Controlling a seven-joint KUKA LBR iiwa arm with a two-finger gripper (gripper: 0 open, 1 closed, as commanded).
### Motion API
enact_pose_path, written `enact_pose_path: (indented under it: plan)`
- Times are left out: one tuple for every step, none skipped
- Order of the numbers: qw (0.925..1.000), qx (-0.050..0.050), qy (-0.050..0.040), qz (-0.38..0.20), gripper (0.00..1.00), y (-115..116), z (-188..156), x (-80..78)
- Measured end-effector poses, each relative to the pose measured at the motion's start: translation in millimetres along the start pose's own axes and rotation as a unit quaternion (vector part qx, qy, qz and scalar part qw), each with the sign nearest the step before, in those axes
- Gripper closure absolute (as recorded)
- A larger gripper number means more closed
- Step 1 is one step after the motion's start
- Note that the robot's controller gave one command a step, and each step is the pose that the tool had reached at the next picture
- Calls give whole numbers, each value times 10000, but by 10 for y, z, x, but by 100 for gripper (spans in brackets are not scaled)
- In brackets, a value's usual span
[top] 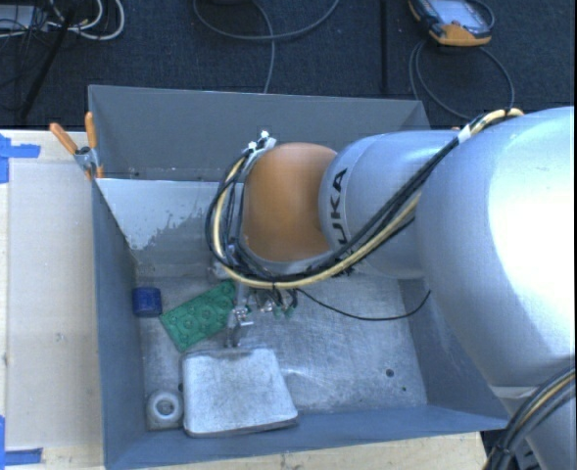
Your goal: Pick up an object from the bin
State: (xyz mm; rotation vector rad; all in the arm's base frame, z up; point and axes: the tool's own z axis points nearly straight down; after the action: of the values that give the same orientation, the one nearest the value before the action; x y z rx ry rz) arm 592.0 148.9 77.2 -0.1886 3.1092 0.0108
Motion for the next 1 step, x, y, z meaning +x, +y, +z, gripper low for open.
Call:
enact_pose_path:
  plan:
    - [10000,4,38,2,100,0,3,15]
